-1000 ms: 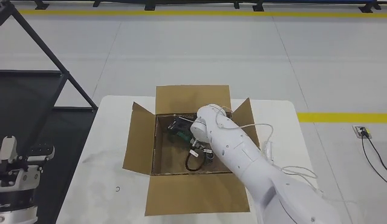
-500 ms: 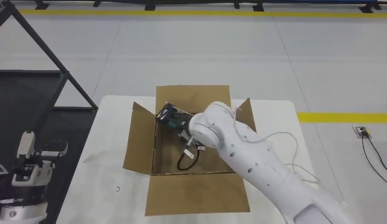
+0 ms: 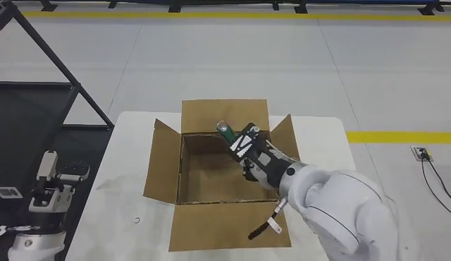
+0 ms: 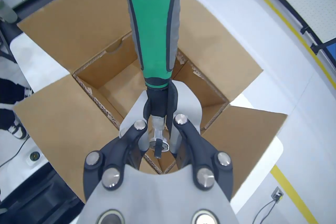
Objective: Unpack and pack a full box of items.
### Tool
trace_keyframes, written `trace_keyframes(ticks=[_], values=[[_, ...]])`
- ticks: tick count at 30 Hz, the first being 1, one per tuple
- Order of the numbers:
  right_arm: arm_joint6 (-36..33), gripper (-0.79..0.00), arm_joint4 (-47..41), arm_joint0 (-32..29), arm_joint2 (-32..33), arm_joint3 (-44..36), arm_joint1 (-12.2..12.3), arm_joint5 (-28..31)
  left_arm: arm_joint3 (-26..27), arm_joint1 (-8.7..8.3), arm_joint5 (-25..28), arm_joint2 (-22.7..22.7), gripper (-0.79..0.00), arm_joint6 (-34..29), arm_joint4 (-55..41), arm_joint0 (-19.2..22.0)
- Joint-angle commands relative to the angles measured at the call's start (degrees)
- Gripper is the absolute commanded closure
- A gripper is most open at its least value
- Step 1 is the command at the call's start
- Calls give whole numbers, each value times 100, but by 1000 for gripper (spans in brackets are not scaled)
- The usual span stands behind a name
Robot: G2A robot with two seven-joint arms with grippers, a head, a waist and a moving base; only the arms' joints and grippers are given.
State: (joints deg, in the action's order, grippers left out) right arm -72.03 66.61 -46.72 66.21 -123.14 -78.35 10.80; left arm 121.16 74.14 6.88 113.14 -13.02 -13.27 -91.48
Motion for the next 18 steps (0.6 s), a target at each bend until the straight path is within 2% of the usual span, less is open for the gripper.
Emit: trace_keyframes(ticks=[1, 6, 12, 18], values=[[63, 0, 40, -199, 261, -331, 30, -122, -10, -3, -6, -20, -785, -7, 26, 9], [158, 0, 260, -934, 958, -1151, 101, -639, -50, -15, -46, -67, -785, -70, 90, 36], [684, 0, -278, -1505, 2248, -1151, 163, -897, -82, -36, -94, -150, -785, -198, 169, 115], [-52, 0, -608, -2064, 3414, -1151, 236, -1338, -108, -52, -121, -249, -785, -267, 229, 194]])
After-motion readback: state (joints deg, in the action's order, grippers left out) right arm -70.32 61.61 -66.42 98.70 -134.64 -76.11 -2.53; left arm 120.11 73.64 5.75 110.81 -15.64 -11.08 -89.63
